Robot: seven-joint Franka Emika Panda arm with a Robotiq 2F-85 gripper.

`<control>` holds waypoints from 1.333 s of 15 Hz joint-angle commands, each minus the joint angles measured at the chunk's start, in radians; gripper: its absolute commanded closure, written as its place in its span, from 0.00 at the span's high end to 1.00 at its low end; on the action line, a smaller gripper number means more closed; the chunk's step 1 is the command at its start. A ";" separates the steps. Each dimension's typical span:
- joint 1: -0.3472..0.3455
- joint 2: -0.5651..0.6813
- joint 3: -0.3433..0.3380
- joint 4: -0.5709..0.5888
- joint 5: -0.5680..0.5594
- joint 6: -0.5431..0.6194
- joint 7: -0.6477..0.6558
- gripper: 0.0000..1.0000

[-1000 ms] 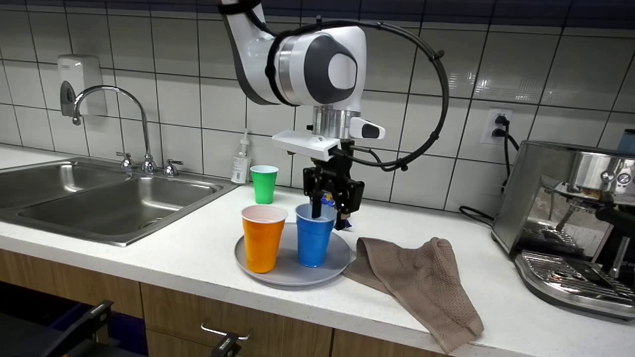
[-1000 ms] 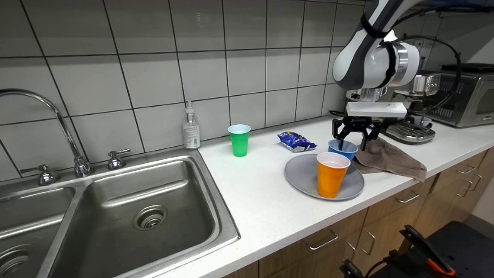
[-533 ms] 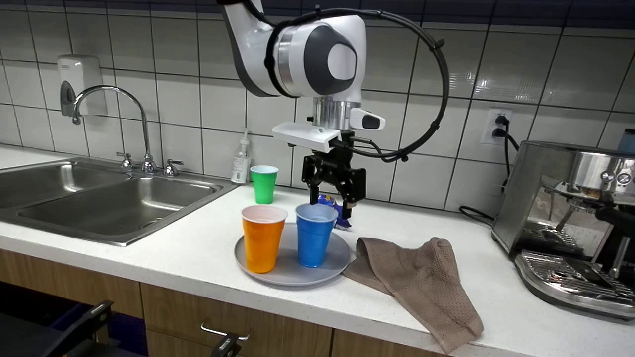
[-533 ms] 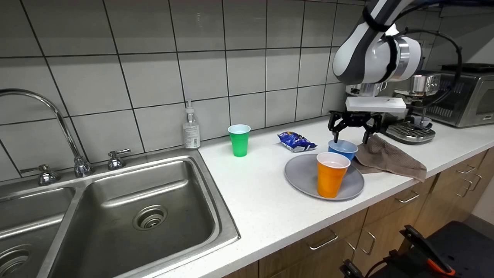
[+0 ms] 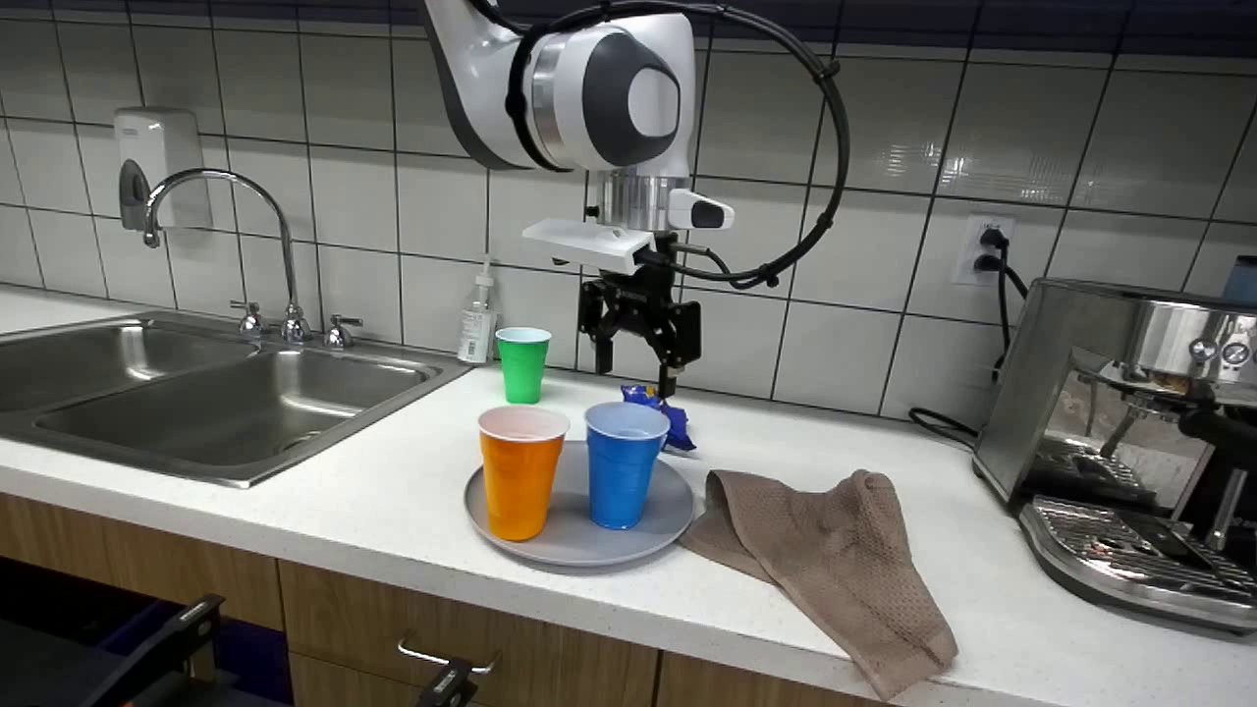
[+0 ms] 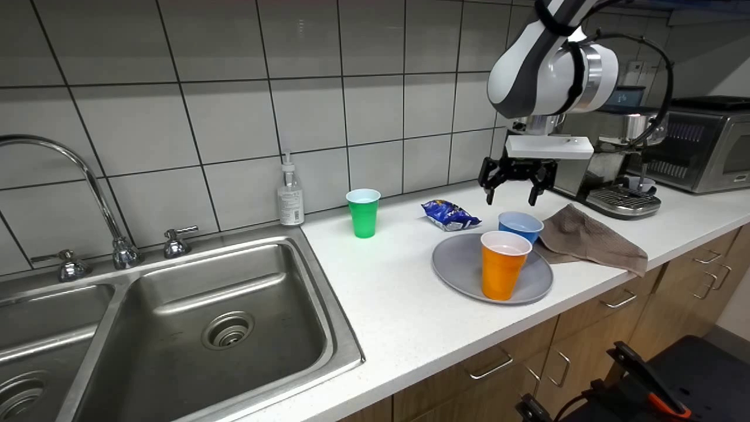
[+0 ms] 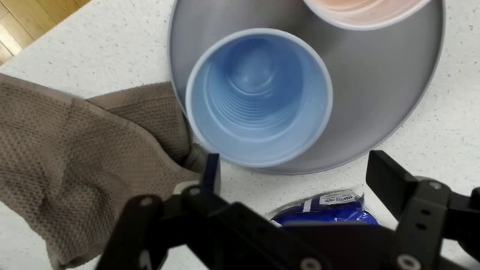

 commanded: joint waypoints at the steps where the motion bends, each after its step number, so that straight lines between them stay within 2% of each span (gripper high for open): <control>1: 0.015 0.009 0.034 0.051 0.005 -0.011 0.019 1.00; 5: 0.036 0.036 0.062 0.092 0.006 -0.022 0.015 1.00; 6: 0.027 0.013 0.053 0.058 -0.001 -0.003 0.007 1.00; 20: 0.036 0.032 0.061 0.074 -0.001 -0.004 0.007 1.00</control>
